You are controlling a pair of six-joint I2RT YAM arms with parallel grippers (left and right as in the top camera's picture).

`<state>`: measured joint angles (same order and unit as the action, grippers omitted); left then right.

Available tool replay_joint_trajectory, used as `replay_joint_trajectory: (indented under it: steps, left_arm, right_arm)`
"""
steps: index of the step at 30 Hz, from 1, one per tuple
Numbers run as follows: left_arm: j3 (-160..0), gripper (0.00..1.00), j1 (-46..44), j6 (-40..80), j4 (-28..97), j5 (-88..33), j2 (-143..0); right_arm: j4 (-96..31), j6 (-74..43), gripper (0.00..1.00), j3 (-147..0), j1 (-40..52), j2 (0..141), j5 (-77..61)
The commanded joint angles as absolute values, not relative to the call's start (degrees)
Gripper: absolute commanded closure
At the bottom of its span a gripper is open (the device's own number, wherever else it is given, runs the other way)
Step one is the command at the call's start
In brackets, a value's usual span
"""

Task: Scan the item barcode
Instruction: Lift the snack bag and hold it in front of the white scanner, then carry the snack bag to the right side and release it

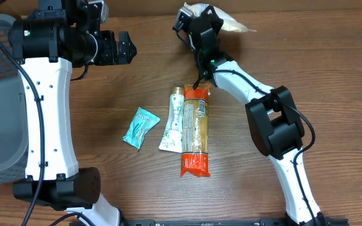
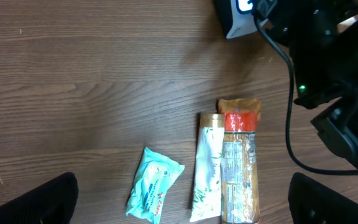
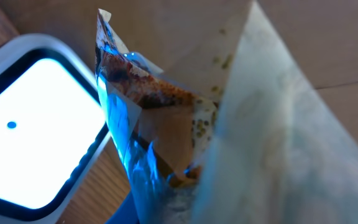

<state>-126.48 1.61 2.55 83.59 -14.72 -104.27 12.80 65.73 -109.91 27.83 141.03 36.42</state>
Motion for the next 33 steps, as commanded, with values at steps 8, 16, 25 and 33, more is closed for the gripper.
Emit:
replay_joint_trajectory:
  steps: [8, 16, 25, 33]
  left_arm:
    - [-126.7, 0.01, 1.6, 1.3, 83.5, -14.6, -104.4]
    - [-126.7, 0.01, 1.6, 1.3, 83.5, -14.6, -104.4]
    - [-126.7, 0.0, 1.6, 1.3, 83.5, -14.6, -104.4]
    - [-126.7, 0.0, 1.6, 1.3, 83.5, -14.6, -104.4]
  right_arm:
    - [15.8, 66.8, 0.96, -110.7, 27.8, 144.5, 38.8]
    - [26.1, 71.1, 0.96, -110.7, 29.6, 142.3, 43.9]
    - [-8.8, 47.1, 0.96, -110.7, 29.9, 119.5, 44.5]
    - [-47.7, -13.0, 0.96, -110.7, 23.5, 96.0, 28.6]
